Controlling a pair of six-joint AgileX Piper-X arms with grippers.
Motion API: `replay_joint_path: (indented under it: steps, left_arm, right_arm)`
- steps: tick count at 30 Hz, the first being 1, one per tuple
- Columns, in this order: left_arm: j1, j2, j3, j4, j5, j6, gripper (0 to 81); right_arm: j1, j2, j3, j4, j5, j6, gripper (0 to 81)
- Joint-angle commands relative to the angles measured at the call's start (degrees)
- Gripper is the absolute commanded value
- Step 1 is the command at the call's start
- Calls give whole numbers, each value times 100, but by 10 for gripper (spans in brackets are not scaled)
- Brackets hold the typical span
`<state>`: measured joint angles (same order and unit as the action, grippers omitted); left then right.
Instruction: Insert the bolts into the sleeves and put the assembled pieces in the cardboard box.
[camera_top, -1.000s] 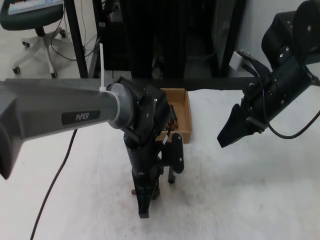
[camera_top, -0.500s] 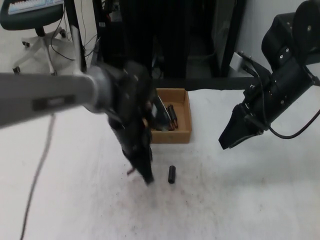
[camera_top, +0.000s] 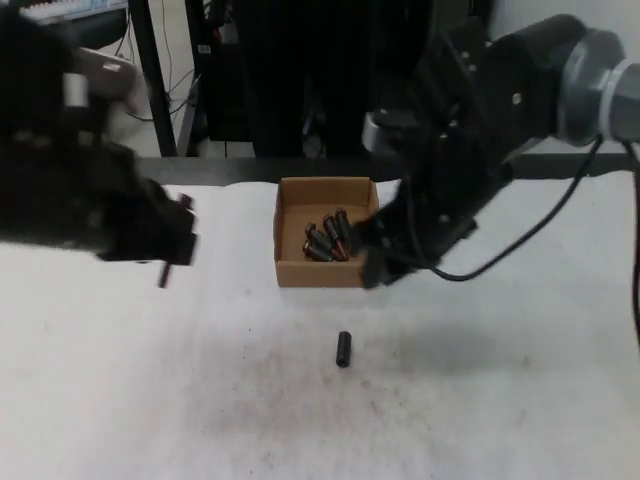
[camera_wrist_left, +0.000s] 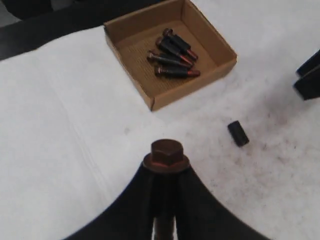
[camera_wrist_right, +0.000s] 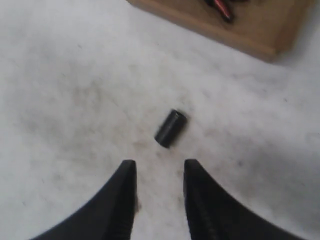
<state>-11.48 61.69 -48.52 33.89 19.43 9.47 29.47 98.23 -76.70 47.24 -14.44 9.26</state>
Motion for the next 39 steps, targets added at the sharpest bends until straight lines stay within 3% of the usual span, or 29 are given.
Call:
replay_joint_path:
  steps: [1,9,16,27,39]
  left_arm:
    - [144,-858,199,-149,78,-249,2]
    - [429,-1841,255,-89,-134,-391,2]
    - [478,-1877,255,310,-134,-391,2]
    - [478,-1877,255,316,-134,-348,2]
    - [478,-2017,255,360,-134,-308,2]
  right_arm:
    - [109,122,-29,-419,0,1009,305]
    - [144,887,-54,-232,-243,1343,305]
    - [144,1082,-54,-107,208,1300,305]
    - [264,1125,-79,-145,208,1495,305]
    - [310,1776,-925,157,273,1782,305]
